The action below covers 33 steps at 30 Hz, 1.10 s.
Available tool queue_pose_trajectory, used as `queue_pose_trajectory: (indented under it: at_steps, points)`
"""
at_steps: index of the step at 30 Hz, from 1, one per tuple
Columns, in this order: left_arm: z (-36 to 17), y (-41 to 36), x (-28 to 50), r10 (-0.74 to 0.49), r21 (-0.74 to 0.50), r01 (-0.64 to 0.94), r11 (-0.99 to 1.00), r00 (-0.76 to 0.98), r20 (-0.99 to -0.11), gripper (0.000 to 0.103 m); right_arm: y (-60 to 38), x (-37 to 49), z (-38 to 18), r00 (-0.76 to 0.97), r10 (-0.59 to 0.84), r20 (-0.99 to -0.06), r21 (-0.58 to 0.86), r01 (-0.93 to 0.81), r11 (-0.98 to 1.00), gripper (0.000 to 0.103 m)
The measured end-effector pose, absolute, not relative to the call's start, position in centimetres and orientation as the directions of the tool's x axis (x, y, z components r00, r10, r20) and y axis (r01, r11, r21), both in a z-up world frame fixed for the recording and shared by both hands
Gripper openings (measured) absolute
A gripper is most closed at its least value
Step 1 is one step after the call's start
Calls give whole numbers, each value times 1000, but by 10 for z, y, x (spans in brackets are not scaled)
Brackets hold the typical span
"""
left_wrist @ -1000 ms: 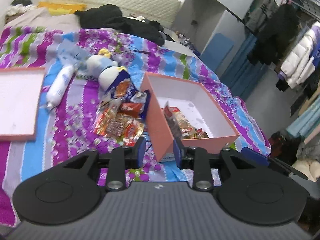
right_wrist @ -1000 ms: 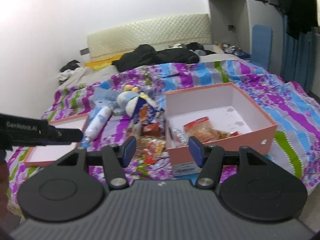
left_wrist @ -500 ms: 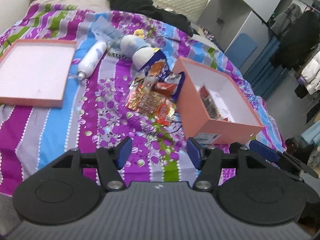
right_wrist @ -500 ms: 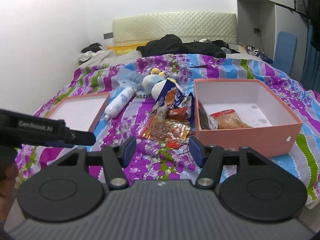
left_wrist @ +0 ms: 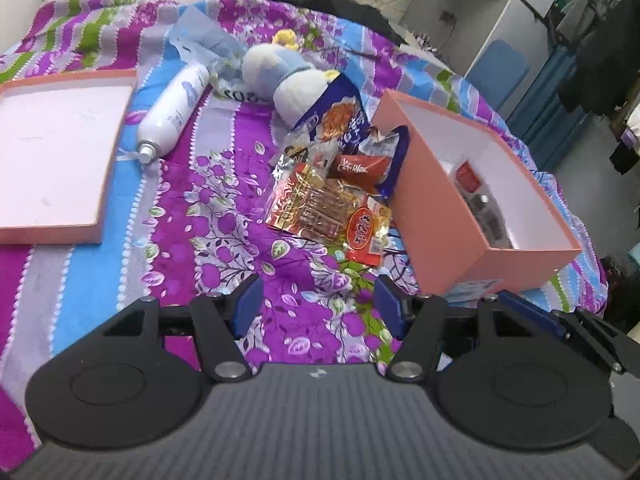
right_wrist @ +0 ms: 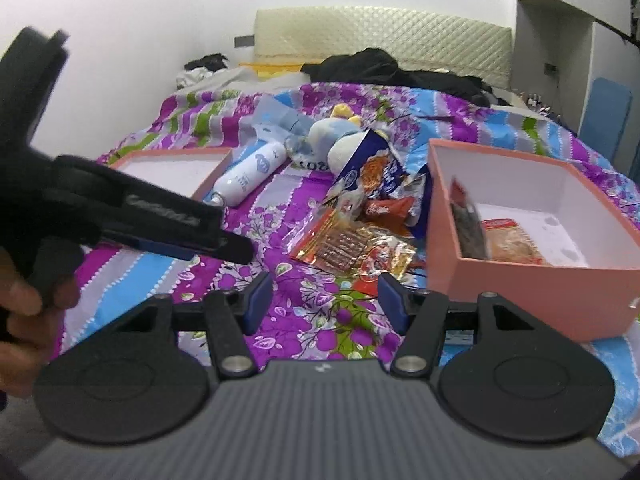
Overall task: Organize snacks
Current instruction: 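Withdraw both tools from the pink box toward the snack pile, then grasp the grey Zhi-labelled bag with the left gripper while the right grasps the spicy-strip bag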
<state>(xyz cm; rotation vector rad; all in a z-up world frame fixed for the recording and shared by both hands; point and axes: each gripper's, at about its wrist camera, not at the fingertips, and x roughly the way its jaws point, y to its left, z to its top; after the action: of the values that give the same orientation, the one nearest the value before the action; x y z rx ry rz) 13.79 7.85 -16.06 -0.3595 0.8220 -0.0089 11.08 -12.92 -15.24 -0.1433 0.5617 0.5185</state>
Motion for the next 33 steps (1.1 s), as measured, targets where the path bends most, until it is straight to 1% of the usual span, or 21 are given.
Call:
queue_pose_trajectory:
  at_steps: [6, 11, 12, 13, 14, 15, 17, 21, 27, 30, 31, 33]
  points:
    - [-181, 90, 188, -143, -291, -121, 949, 657, -740, 68, -115, 145, -175, 693, 424, -583, 4, -520, 854, 60]
    - [-191, 105, 240, -139, -254, -88, 963, 647, -750, 78, -101, 180, -192, 675, 418, -608, -13, -535, 845, 60]
    - [-193, 108, 252, -147, -250, -72, 965, 643, -752, 81, -99, 186, -195, 672, 415, -613, -17, -537, 843, 65]
    - [-195, 110, 264, -154, -248, -60, 967, 638, -754, 82, -96, 193, -199, 669, 415, -616, -16, -538, 843, 74]
    - [-197, 112, 276, -159, -246, -51, 968, 635, -756, 83, -94, 203, -203, 668, 425, -611, 1, -536, 844, 78]
    - [-200, 113, 287, -168, -243, -35, 969, 630, -758, 86, -92, 210, -205, 667, 431, -608, 17, -532, 847, 86]
    - [-205, 113, 309, -184, -233, 3, 973, 621, -762, 88, -84, 226, -212, 660, 434, -613, 35, -526, 850, 86]
    - [-216, 108, 350, -233, -215, 101, 971, 579, -782, 89, -64, 249, -227, 651, 413, -637, 19, -523, 852, 86]
    - [-235, 109, 398, -259, -206, 158, 966, 538, -802, 89, -37, 275, -243, 666, 367, -649, -98, -552, 828, 85]
    - [-244, 108, 411, -264, -200, 176, 964, 525, -809, 89, -29, 284, -254, 659, 327, -678, -175, -576, 798, 85]
    - [-248, 108, 414, -271, -204, 183, 962, 520, -810, 89, -28, 286, -258, 656, 319, -684, -195, -586, 786, 87]
    - [-254, 108, 420, -277, -209, 187, 960, 512, -813, 88, -27, 289, -262, 667, 302, -681, -226, -584, 780, 95]
